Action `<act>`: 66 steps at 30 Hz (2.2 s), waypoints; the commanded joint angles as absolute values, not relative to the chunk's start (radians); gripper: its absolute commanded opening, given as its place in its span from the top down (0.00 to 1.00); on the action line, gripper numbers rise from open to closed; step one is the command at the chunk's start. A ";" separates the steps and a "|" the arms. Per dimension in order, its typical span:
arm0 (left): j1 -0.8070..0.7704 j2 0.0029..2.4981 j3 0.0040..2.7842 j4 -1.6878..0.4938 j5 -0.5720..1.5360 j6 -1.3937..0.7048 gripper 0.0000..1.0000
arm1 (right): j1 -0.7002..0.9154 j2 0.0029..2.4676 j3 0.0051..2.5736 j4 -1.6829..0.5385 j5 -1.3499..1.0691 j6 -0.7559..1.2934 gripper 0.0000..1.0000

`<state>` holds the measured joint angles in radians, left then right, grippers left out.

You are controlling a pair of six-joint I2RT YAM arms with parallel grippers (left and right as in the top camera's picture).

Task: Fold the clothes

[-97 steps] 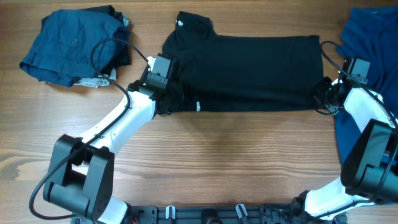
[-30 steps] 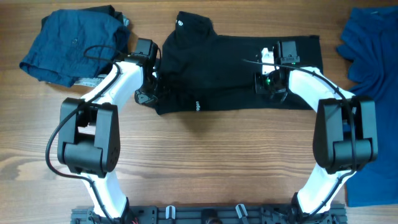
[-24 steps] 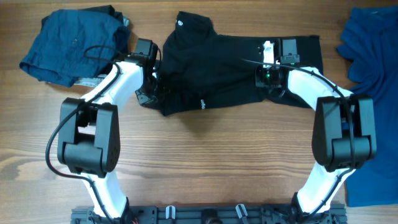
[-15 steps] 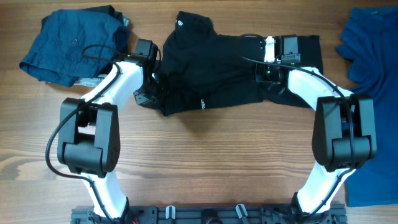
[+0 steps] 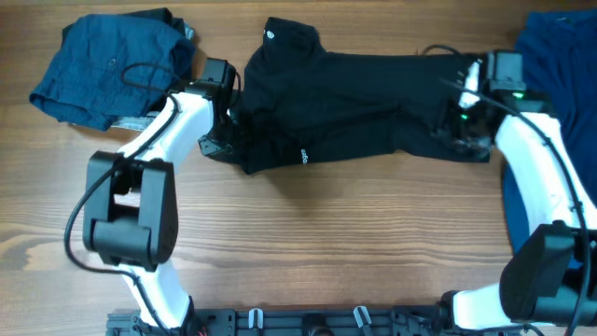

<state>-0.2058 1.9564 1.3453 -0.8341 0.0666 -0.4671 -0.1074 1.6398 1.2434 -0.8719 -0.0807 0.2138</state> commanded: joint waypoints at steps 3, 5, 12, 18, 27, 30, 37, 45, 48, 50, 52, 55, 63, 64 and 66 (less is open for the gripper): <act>-0.205 1.845 1.341 -0.841 0.159 -0.453 0.96 | -0.135 1.650 1.182 -0.869 -0.106 0.260 0.68; -0.209 1.864 1.341 -0.842 0.200 -0.453 0.96 | -0.135 1.655 1.152 -0.833 -0.105 0.262 0.87; -0.209 1.945 1.340 -0.865 0.149 -0.453 0.96 | -0.136 1.744 1.069 -0.634 -0.097 0.225 0.96; -0.209 1.981 1.339 -0.860 0.006 -0.453 0.96 | -0.136 1.840 1.069 -0.521 -0.159 0.183 0.96; -0.200 2.077 1.339 -0.830 -0.080 -0.456 0.96 | -0.136 1.944 1.039 -0.552 -0.138 0.195 0.96; -0.187 2.084 1.339 -0.839 -0.166 -0.456 0.96 | -0.137 1.944 1.039 -0.674 -0.090 0.233 0.96; -0.144 2.083 1.339 -0.842 -0.203 -0.448 0.96 | -0.137 1.936 1.041 -0.786 -0.019 0.265 0.96; -0.144 1.977 1.381 -0.842 -0.200 -0.449 0.96 | -0.137 1.827 1.125 -0.860 -0.027 0.264 0.94; -0.144 1.894 1.412 -0.841 -0.194 -0.450 0.92 | -0.137 1.758 1.157 -0.876 -0.073 0.262 0.82; -0.144 1.851 1.414 -0.842 -0.137 -0.453 0.92 | -0.137 1.732 1.158 -0.876 -0.134 0.262 0.78; -0.144 1.834 1.414 -0.852 -0.052 -0.453 0.96 | -0.137 1.731 1.157 -0.885 -0.205 0.261 0.84; -0.144 1.839 1.408 -0.870 0.036 -0.453 0.96 | -0.127 1.731 1.157 -0.895 -0.210 0.233 0.87; -0.144 1.880 1.404 -0.888 0.056 -0.453 0.96 | -0.161 1.735 1.171 -0.881 -0.001 0.395 0.87; -0.144 1.888 1.404 -0.888 0.056 -0.452 0.96 | -0.182 1.735 1.180 -0.897 0.000 0.395 0.87; -0.144 1.893 1.404 -0.890 0.056 -0.453 0.96 | -0.230 1.735 1.221 -0.962 0.001 0.384 0.87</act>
